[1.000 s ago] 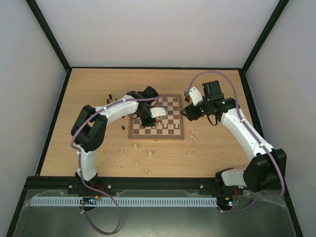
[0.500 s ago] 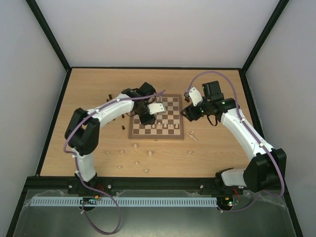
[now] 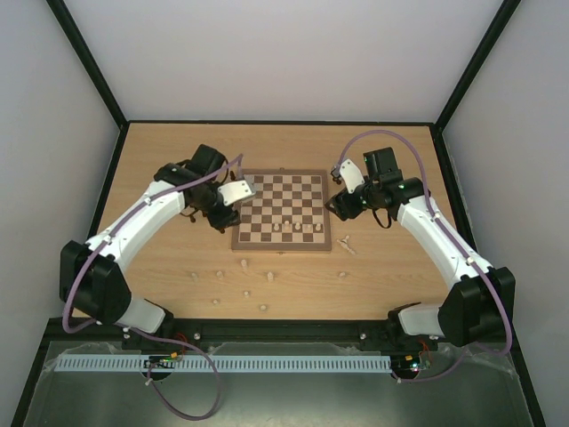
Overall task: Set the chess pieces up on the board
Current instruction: Pick up the chess piece at the center of the board.
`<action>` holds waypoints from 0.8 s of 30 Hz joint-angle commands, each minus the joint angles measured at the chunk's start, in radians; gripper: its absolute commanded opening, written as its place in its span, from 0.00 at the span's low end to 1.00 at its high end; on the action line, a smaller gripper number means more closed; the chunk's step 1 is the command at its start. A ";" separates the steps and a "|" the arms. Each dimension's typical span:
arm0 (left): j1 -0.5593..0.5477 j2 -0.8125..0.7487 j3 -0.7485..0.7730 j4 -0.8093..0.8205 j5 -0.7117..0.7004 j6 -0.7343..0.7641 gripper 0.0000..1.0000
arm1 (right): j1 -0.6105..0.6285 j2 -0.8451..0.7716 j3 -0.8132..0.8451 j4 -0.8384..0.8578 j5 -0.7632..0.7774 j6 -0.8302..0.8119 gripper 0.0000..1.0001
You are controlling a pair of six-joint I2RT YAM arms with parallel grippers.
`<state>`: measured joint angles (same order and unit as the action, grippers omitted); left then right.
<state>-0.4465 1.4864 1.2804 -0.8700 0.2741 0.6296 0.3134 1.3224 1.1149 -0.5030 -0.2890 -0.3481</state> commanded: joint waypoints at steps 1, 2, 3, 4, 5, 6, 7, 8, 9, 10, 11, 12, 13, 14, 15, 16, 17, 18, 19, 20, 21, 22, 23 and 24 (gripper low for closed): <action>0.015 -0.065 -0.063 -0.156 0.061 0.049 0.58 | -0.004 -0.007 -0.015 -0.031 -0.021 -0.006 0.71; 0.015 -0.075 -0.073 -0.176 0.072 0.057 0.58 | -0.005 -0.006 -0.015 -0.032 -0.021 -0.006 0.71; 0.014 -0.087 -0.085 -0.195 0.084 0.068 0.58 | -0.005 -0.004 -0.015 -0.033 -0.021 -0.005 0.71; 0.014 -0.097 -0.094 -0.204 0.092 0.075 0.57 | -0.005 -0.005 -0.016 -0.033 -0.021 -0.004 0.71; 0.014 -0.111 -0.106 -0.206 0.098 0.076 0.57 | -0.005 -0.005 -0.017 -0.032 -0.021 -0.003 0.71; 0.013 -0.120 -0.119 -0.209 0.105 0.080 0.57 | -0.005 -0.005 -0.017 -0.032 -0.020 -0.002 0.71; 0.011 -0.126 -0.130 -0.217 0.117 0.087 0.57 | -0.005 -0.003 -0.015 -0.032 -0.019 0.000 0.71; 0.006 -0.128 -0.145 -0.226 0.125 0.094 0.57 | -0.005 -0.002 -0.015 -0.032 -0.017 0.002 0.71; 0.000 -0.130 -0.156 -0.231 0.130 0.099 0.57 | -0.004 0.000 -0.015 -0.033 -0.015 0.003 0.71; -0.010 -0.130 -0.168 -0.238 0.131 0.102 0.57 | -0.005 0.002 -0.015 -0.035 -0.014 0.003 0.71; -0.024 -0.129 -0.180 -0.239 0.126 0.104 0.57 | -0.005 0.003 -0.015 -0.035 -0.012 0.003 0.71; -0.043 -0.126 -0.190 -0.236 0.120 0.101 0.57 | -0.005 0.006 -0.014 -0.035 -0.006 0.004 0.71; -0.064 -0.123 -0.200 -0.232 0.108 0.096 0.57 | -0.005 0.009 -0.013 -0.035 0.001 0.004 0.71; -0.085 -0.115 -0.207 -0.230 0.094 0.090 0.57 | -0.005 0.012 -0.011 -0.036 0.006 0.004 0.71; -0.108 -0.105 -0.211 -0.229 0.080 0.085 0.57 | -0.005 0.017 -0.008 -0.037 0.010 0.004 0.71; -0.138 -0.096 -0.217 -0.224 0.064 0.077 0.57 | -0.005 0.020 -0.006 -0.035 0.016 0.006 0.71; -0.159 -0.084 -0.223 -0.221 0.049 0.070 0.56 | -0.005 0.024 -0.002 -0.036 0.021 0.006 0.71; -0.178 -0.074 -0.229 -0.217 0.033 0.065 0.56 | -0.005 0.027 -0.001 -0.036 0.024 0.008 0.71; -0.196 -0.068 -0.235 -0.210 0.019 0.059 0.55 | -0.005 0.029 -0.001 -0.033 0.027 0.008 0.71; -0.210 -0.064 -0.241 -0.204 0.007 0.054 0.55 | -0.004 0.029 -0.002 -0.030 0.030 0.009 0.71; -0.223 -0.062 -0.246 -0.197 -0.002 0.050 0.54 | -0.005 0.029 -0.003 -0.030 0.032 0.009 0.71; -0.234 -0.060 -0.251 -0.191 -0.008 0.049 0.54 | -0.004 0.029 -0.005 -0.029 0.035 0.009 0.71; -0.243 -0.063 -0.257 -0.183 -0.014 0.046 0.54 | -0.005 0.028 -0.008 -0.025 0.041 0.009 0.71; -0.253 -0.064 -0.265 -0.172 -0.019 0.042 0.53 | -0.005 0.028 -0.010 -0.025 0.043 0.008 0.71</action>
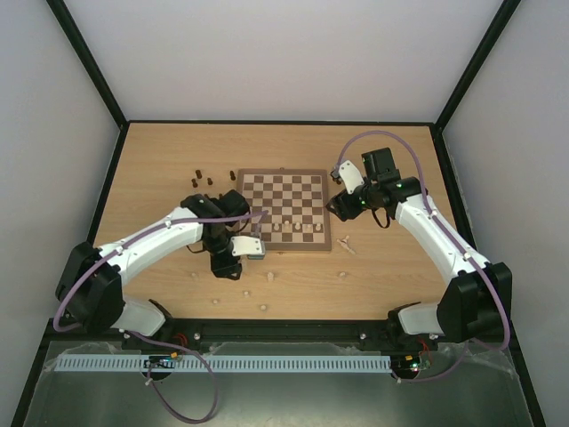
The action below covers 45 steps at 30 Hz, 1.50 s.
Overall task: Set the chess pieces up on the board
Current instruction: Pick up the chess piece at the center of the board.
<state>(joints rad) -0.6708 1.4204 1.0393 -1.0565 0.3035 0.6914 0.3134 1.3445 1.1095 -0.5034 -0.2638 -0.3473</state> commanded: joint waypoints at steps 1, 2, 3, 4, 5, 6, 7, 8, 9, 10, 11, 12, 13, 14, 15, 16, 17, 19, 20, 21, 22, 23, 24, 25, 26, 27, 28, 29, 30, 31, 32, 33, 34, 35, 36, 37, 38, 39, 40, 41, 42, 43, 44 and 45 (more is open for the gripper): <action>-0.039 0.002 -0.033 0.025 -0.053 -0.025 0.53 | -0.005 0.005 -0.005 -0.024 0.021 0.006 0.71; -0.055 0.001 -0.045 0.038 -0.059 -0.031 0.53 | -0.004 0.007 -0.005 -0.023 0.023 0.005 0.71; -0.072 0.005 -0.061 0.050 -0.070 -0.039 0.52 | -0.005 0.008 -0.003 -0.022 0.024 0.005 0.71; -0.092 0.005 -0.072 0.065 -0.081 -0.047 0.51 | -0.005 0.010 -0.001 -0.024 0.024 0.005 0.71; -0.113 0.007 -0.083 0.077 -0.089 -0.062 0.51 | -0.005 0.013 0.002 -0.024 0.026 0.004 0.71; -0.131 0.010 -0.091 0.089 -0.095 -0.069 0.51 | -0.005 0.014 0.004 -0.025 0.026 0.004 0.71; -0.149 0.010 -0.097 0.102 -0.098 -0.077 0.50 | -0.005 0.016 0.005 -0.026 0.026 0.003 0.71; -0.164 0.012 -0.101 0.109 -0.098 -0.084 0.49 | -0.005 0.018 0.007 -0.025 0.025 0.002 0.71; -0.179 0.015 -0.102 0.112 -0.094 -0.087 0.47 | -0.004 0.019 0.007 -0.025 0.026 0.002 0.71; -0.190 0.017 -0.104 0.118 -0.089 -0.091 0.45 | -0.005 0.020 0.006 -0.026 0.026 0.002 0.71; -0.201 0.019 -0.107 0.123 -0.087 -0.095 0.41 | -0.005 0.022 0.005 -0.024 0.025 0.001 0.71; -0.212 0.023 -0.111 0.128 -0.087 -0.099 0.38 | -0.005 0.020 0.003 -0.023 0.025 0.001 0.71; -0.224 0.025 -0.116 0.136 -0.090 -0.106 0.35 | -0.004 0.019 0.001 -0.023 0.026 0.001 0.71; -0.236 0.029 -0.120 0.143 -0.094 -0.111 0.32 | -0.005 0.018 -0.002 -0.020 0.026 0.000 0.71; -0.247 0.034 -0.125 0.149 -0.096 -0.116 0.29 | -0.005 0.017 -0.005 -0.020 0.025 0.001 0.71; -0.255 0.038 -0.130 0.156 -0.097 -0.118 0.27 | -0.005 0.015 -0.007 -0.020 0.026 0.001 0.71; -0.262 0.045 -0.133 0.162 -0.097 -0.122 0.26 | -0.005 0.015 -0.008 -0.019 0.027 0.001 0.71; -0.271 0.060 -0.143 0.176 -0.103 -0.127 0.25 | -0.005 0.012 -0.010 -0.020 0.029 -0.001 0.71; -0.274 0.067 -0.148 0.184 -0.106 -0.130 0.24 | -0.004 0.010 -0.010 -0.020 0.030 -0.001 0.71; -0.276 0.073 -0.154 0.189 -0.107 -0.130 0.24 | -0.005 0.009 -0.010 -0.020 0.031 -0.001 0.71; -0.278 0.079 -0.158 0.194 -0.106 -0.131 0.24 | -0.004 0.006 -0.011 -0.021 0.031 -0.001 0.71; -0.280 0.082 -0.160 0.199 -0.105 -0.133 0.24 | -0.005 0.004 -0.011 -0.021 0.031 -0.001 0.71; -0.282 0.083 -0.164 0.202 -0.103 -0.134 0.24 | -0.005 0.004 -0.011 -0.022 0.031 -0.001 0.71; -0.285 0.084 -0.165 0.206 -0.104 -0.137 0.23 | -0.005 0.002 -0.011 -0.022 0.031 -0.001 0.71; -0.287 0.084 -0.165 0.209 -0.103 -0.138 0.24 | -0.004 0.001 -0.013 -0.023 0.030 -0.001 0.71; -0.289 0.084 -0.166 0.212 -0.103 -0.140 0.24 | -0.005 0.003 -0.013 -0.021 0.030 -0.001 0.71; -0.291 0.086 -0.166 0.215 -0.103 -0.141 0.24 | -0.005 0.002 -0.012 -0.021 0.029 -0.001 0.71; -0.291 0.088 -0.166 0.217 -0.100 -0.142 0.24 | -0.005 0.003 -0.013 -0.022 0.029 -0.001 0.71; -0.292 0.090 -0.169 0.221 -0.100 -0.143 0.24 | -0.005 0.003 -0.013 -0.023 0.029 -0.001 0.71; -0.292 0.091 -0.171 0.225 -0.100 -0.144 0.25 | -0.005 0.002 -0.013 -0.023 0.029 -0.001 0.71; -0.293 0.093 -0.172 0.229 -0.100 -0.145 0.25 | -0.005 0.001 -0.013 -0.022 0.029 -0.001 0.71; -0.294 0.094 -0.173 0.233 -0.099 -0.146 0.25 | -0.005 0.000 -0.014 -0.023 0.029 -0.002 0.71; -0.294 0.095 -0.173 0.236 -0.101 -0.147 0.26 | -0.005 -0.001 -0.014 -0.023 0.029 -0.001 0.71; -0.294 0.095 -0.175 0.238 -0.101 -0.147 0.26 | -0.005 -0.001 -0.014 -0.024 0.029 -0.001 0.71; -0.294 0.096 -0.177 0.240 -0.102 -0.147 0.27 | -0.005 -0.002 -0.014 -0.023 0.029 -0.001 0.71; -0.294 0.097 -0.179 0.242 -0.104 -0.148 0.27 | -0.005 -0.002 -0.014 -0.023 0.029 -0.001 0.71; -0.294 0.099 -0.181 0.245 -0.105 -0.148 0.27 | -0.005 -0.004 -0.014 -0.024 0.030 -0.002 0.71; -0.294 0.102 -0.181 0.246 -0.107 -0.148 0.27 | -0.005 -0.004 -0.015 -0.025 0.031 -0.003 0.71; -0.294 0.104 -0.181 0.246 -0.107 -0.150 0.27 | -0.005 -0.005 -0.014 -0.024 0.030 -0.002 0.71; -0.294 0.107 -0.183 0.248 -0.108 -0.151 0.27 | -0.005 -0.005 -0.016 -0.023 0.031 -0.002 0.71; -0.294 0.108 -0.185 0.249 -0.106 -0.151 0.27 | -0.004 -0.005 -0.016 -0.024 0.031 -0.002 0.71; -0.295 0.111 -0.186 0.250 -0.106 -0.151 0.27 | -0.005 -0.005 -0.016 -0.023 0.030 -0.003 0.71; -0.294 0.113 -0.189 0.251 -0.107 -0.151 0.26 | -0.005 -0.005 -0.017 -0.024 0.028 -0.002 0.71; -0.294 0.116 -0.190 0.251 -0.106 -0.153 0.26 | -0.005 -0.005 -0.017 -0.023 0.030 -0.002 0.71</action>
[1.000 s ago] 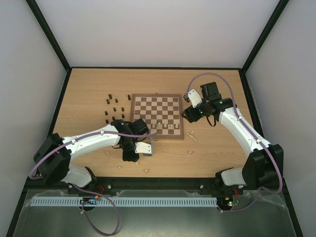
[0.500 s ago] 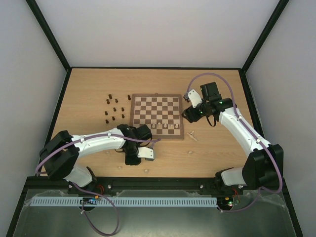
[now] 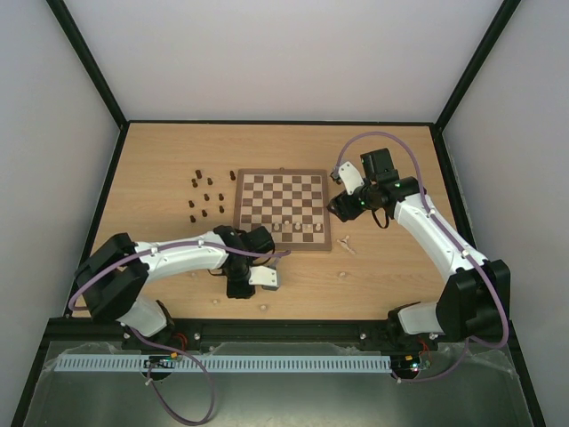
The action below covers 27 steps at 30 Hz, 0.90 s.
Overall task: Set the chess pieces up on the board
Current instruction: Pick up the chess piece at the center of the board.
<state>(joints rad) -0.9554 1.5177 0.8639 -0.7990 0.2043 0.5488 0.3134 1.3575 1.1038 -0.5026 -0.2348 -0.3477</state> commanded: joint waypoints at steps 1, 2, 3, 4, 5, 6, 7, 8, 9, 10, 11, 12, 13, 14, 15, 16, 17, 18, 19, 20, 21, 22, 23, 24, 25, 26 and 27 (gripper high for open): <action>-0.009 0.021 -0.017 -0.006 -0.007 -0.010 0.26 | -0.005 -0.018 -0.012 -0.025 -0.001 -0.002 0.71; -0.010 0.024 -0.016 -0.004 -0.009 -0.010 0.26 | -0.005 -0.019 -0.012 -0.024 -0.001 -0.002 0.71; -0.010 0.027 -0.018 -0.002 -0.008 -0.012 0.25 | -0.005 -0.018 -0.013 -0.023 0.000 -0.002 0.71; -0.010 0.030 -0.020 0.000 -0.008 -0.012 0.25 | -0.005 -0.018 -0.012 -0.023 0.000 -0.003 0.71; -0.010 0.032 -0.021 0.002 -0.008 -0.012 0.25 | -0.005 -0.018 -0.012 -0.024 -0.001 -0.004 0.71; -0.009 0.035 -0.022 0.004 -0.009 -0.012 0.25 | -0.005 -0.018 -0.012 -0.025 -0.001 -0.004 0.71; -0.009 0.036 -0.022 0.006 -0.010 -0.011 0.23 | -0.005 -0.018 -0.011 -0.024 -0.001 -0.004 0.71; -0.009 0.036 -0.023 0.008 -0.011 -0.012 0.22 | -0.004 -0.018 -0.012 -0.024 -0.001 -0.004 0.71; -0.009 0.038 -0.022 0.009 -0.012 -0.012 0.21 | -0.005 -0.018 -0.012 -0.024 -0.001 -0.004 0.71; -0.010 0.039 -0.021 0.009 -0.012 -0.011 0.19 | -0.004 -0.019 -0.012 -0.025 -0.003 -0.004 0.71; -0.010 0.040 -0.022 0.010 -0.011 -0.011 0.17 | -0.005 -0.018 -0.012 -0.025 -0.002 -0.004 0.71; -0.009 0.043 -0.019 0.011 -0.011 -0.010 0.14 | -0.005 -0.018 -0.014 -0.024 -0.003 -0.004 0.71; -0.009 0.046 -0.020 0.012 -0.012 -0.011 0.12 | -0.005 -0.019 -0.013 -0.026 -0.003 -0.004 0.70; -0.009 0.048 -0.018 0.013 -0.011 -0.012 0.10 | -0.004 -0.020 -0.014 -0.025 -0.003 -0.004 0.70; -0.009 0.048 -0.018 0.014 -0.011 -0.012 0.08 | -0.005 -0.020 -0.016 -0.025 -0.003 -0.005 0.71; -0.009 0.048 -0.016 0.014 -0.011 -0.012 0.06 | -0.005 -0.019 -0.016 -0.025 -0.003 -0.005 0.70; -0.009 0.044 -0.014 0.013 -0.010 -0.013 0.05 | -0.005 -0.020 -0.017 -0.024 -0.004 -0.005 0.70; -0.009 0.041 -0.012 0.013 -0.007 -0.013 0.03 | -0.005 -0.021 -0.018 -0.025 -0.003 -0.005 0.70; -0.009 0.038 -0.009 0.010 -0.006 -0.013 0.02 | -0.005 -0.020 -0.017 -0.025 -0.003 -0.005 0.70; -0.009 0.033 -0.006 0.007 -0.008 -0.015 0.02 | -0.005 -0.020 -0.019 -0.025 -0.004 -0.005 0.70; -0.009 0.028 -0.001 0.003 -0.012 -0.016 0.02 | -0.005 -0.021 -0.018 -0.024 -0.004 -0.005 0.70; -0.009 0.021 0.004 -0.005 -0.014 -0.016 0.02 | -0.006 -0.020 -0.019 -0.024 -0.004 -0.005 0.70; -0.008 0.010 0.014 -0.018 -0.017 -0.016 0.02 | -0.006 -0.022 -0.018 -0.024 -0.005 -0.007 0.70; -0.008 -0.003 0.028 -0.027 -0.021 -0.018 0.02 | -0.005 -0.024 -0.017 -0.025 -0.005 -0.007 0.70; -0.007 -0.015 0.043 -0.038 -0.024 -0.017 0.02 | -0.004 -0.024 -0.017 -0.024 -0.005 -0.007 0.71; -0.006 -0.029 0.059 -0.049 -0.027 -0.015 0.02 | -0.005 -0.025 -0.016 -0.023 -0.005 -0.007 0.70; -0.003 -0.043 0.077 -0.061 -0.031 -0.013 0.02 | -0.006 -0.027 -0.017 -0.023 -0.007 -0.007 0.70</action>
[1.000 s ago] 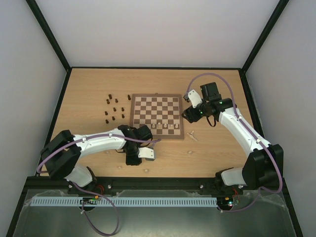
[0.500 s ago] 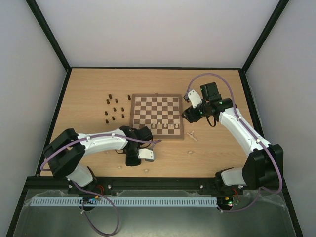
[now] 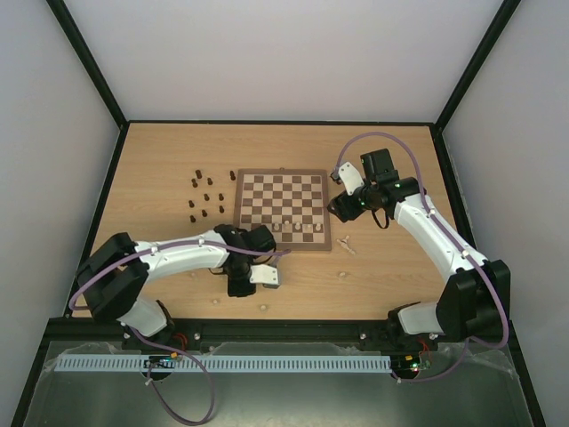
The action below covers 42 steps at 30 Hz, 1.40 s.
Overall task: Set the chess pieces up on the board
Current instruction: Pick up the chess piece at the center of the board, then place the chess piece on the chessboard.
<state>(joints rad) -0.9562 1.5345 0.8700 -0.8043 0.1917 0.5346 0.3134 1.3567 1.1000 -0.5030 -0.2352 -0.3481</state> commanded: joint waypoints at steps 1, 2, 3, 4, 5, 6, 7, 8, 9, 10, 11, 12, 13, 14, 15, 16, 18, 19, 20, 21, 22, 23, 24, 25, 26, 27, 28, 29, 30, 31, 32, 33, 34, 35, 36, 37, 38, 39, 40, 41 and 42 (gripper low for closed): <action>0.003 -0.069 0.089 -0.068 -0.023 0.005 0.02 | -0.005 -0.026 -0.012 -0.022 -0.007 -0.006 0.71; 0.011 -0.074 0.111 -0.081 -0.028 0.010 0.02 | -0.006 -0.027 -0.012 -0.023 -0.008 -0.006 0.71; 0.018 -0.078 0.133 -0.091 -0.033 0.018 0.02 | -0.006 -0.028 -0.012 -0.024 -0.007 -0.006 0.71; 0.030 -0.079 0.156 -0.103 -0.037 0.026 0.02 | -0.007 -0.030 -0.012 -0.025 -0.008 -0.006 0.71; 0.049 -0.079 0.176 -0.112 -0.044 0.034 0.02 | -0.006 -0.033 -0.013 -0.025 -0.009 -0.006 0.71; 0.064 -0.078 0.197 -0.120 -0.050 0.044 0.02 | -0.007 -0.036 -0.013 -0.025 -0.009 -0.007 0.71; 0.082 -0.074 0.220 -0.128 -0.055 0.057 0.02 | -0.007 -0.038 -0.015 -0.024 -0.009 -0.007 0.70; 0.103 -0.071 0.251 -0.133 -0.054 0.071 0.02 | -0.006 -0.041 -0.015 -0.024 -0.010 -0.008 0.70; 0.124 -0.064 0.276 -0.139 -0.050 0.085 0.02 | -0.006 -0.043 -0.016 -0.025 -0.010 -0.008 0.70; 0.147 -0.053 0.305 -0.148 -0.042 0.102 0.02 | -0.007 -0.045 -0.017 -0.024 -0.010 -0.008 0.70; 0.170 -0.041 0.331 -0.153 -0.032 0.117 0.02 | -0.007 -0.047 -0.015 -0.024 -0.012 -0.008 0.70; 0.190 -0.026 0.360 -0.156 -0.025 0.131 0.02 | -0.007 -0.049 -0.015 -0.024 -0.013 -0.008 0.70; 0.208 -0.007 0.386 -0.159 -0.018 0.144 0.02 | -0.008 -0.050 -0.013 -0.025 -0.012 -0.008 0.71; 0.223 0.012 0.408 -0.157 -0.015 0.155 0.02 | -0.008 -0.052 -0.013 -0.025 -0.013 -0.008 0.71; 0.237 0.034 0.431 -0.157 -0.010 0.165 0.02 | -0.007 -0.053 -0.014 -0.024 -0.014 -0.009 0.71; 0.248 0.058 0.452 -0.156 -0.001 0.173 0.02 | -0.008 -0.053 -0.014 -0.025 -0.013 -0.007 0.70; 0.262 0.121 0.494 -0.157 0.010 0.192 0.02 | -0.008 -0.056 -0.011 -0.027 -0.016 -0.007 0.70; 0.268 0.146 0.511 -0.157 0.014 0.196 0.02 | -0.008 -0.056 -0.012 -0.027 -0.017 -0.006 0.71; 0.273 0.173 0.526 -0.156 0.016 0.202 0.02 | -0.007 -0.058 -0.013 -0.028 -0.017 -0.006 0.70; 0.277 0.197 0.542 -0.154 0.017 0.207 0.02 | -0.008 -0.061 -0.013 -0.028 -0.018 -0.006 0.70; 0.282 0.223 0.554 -0.154 0.016 0.211 0.02 | -0.009 -0.063 -0.014 -0.028 -0.018 -0.006 0.70; 0.285 0.247 0.567 -0.152 0.014 0.214 0.02 | -0.009 -0.064 -0.015 -0.026 -0.019 -0.006 0.70; 0.287 0.268 0.579 -0.150 0.014 0.217 0.02 | -0.009 -0.066 -0.015 -0.027 -0.020 -0.006 0.70; 0.289 0.288 0.591 -0.149 0.011 0.219 0.02 | -0.010 -0.068 -0.015 -0.028 -0.022 -0.006 0.70; 0.289 0.308 0.609 -0.149 0.008 0.220 0.02 | -0.010 -0.069 -0.015 -0.029 -0.023 -0.006 0.71; 0.289 0.324 0.621 -0.150 0.003 0.220 0.02 | -0.011 -0.071 -0.013 -0.028 -0.024 -0.007 0.70; 0.289 0.339 0.630 -0.151 0.001 0.221 0.02 | -0.011 -0.072 -0.013 -0.030 -0.024 -0.007 0.71; 0.289 0.349 0.637 -0.147 -0.003 0.222 0.02 | -0.013 -0.073 -0.014 -0.031 -0.026 -0.008 0.70; 0.290 0.360 0.644 -0.144 -0.009 0.223 0.02 | -0.013 -0.075 -0.016 -0.031 -0.027 -0.010 0.71; 0.293 0.372 0.651 -0.144 -0.014 0.223 0.02 | -0.014 -0.076 -0.018 -0.030 -0.027 -0.009 0.71; 0.294 0.379 0.657 -0.142 -0.016 0.223 0.02 | -0.016 -0.077 -0.020 -0.029 -0.030 -0.011 0.71; 0.296 0.388 0.664 -0.142 -0.020 0.224 0.02 | -0.016 -0.079 -0.022 -0.027 -0.031 -0.013 0.71; 0.298 0.396 0.671 -0.142 -0.021 0.224 0.02 | -0.017 -0.079 -0.023 -0.027 -0.032 -0.014 0.71; 0.299 0.403 0.676 -0.142 -0.021 0.224 0.02 | -0.018 -0.077 -0.024 -0.026 -0.034 -0.014 0.71; 0.301 0.412 0.680 -0.141 -0.025 0.223 0.02 | -0.020 -0.077 -0.025 -0.025 -0.035 -0.015 0.71; 0.301 0.419 0.683 -0.142 -0.027 0.222 0.02 | -0.020 -0.077 -0.025 -0.025 -0.036 -0.015 0.71; 0.302 0.426 0.688 -0.141 -0.030 0.222 0.02 | -0.022 -0.079 -0.026 -0.026 -0.038 -0.015 0.71; 0.303 0.431 0.690 -0.137 -0.032 0.221 0.02 | -0.022 -0.079 -0.027 -0.025 -0.039 -0.018 0.71; 0.305 0.434 0.691 -0.135 -0.034 0.220 0.02 | -0.021 -0.080 -0.027 -0.026 -0.041 -0.018 0.71; 0.308 0.440 0.695 -0.135 -0.035 0.219 0.02 | -0.023 -0.080 -0.029 -0.025 -0.041 -0.019 0.71; 0.312 0.442 0.697 -0.133 -0.035 0.220 0.02 | -0.023 -0.081 -0.031 -0.024 -0.042 -0.019 0.71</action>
<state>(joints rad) -0.6586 1.9499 1.5394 -0.9253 0.1711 0.7444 0.2977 1.3010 1.0863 -0.5026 -0.2581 -0.3557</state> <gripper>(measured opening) 0.123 0.706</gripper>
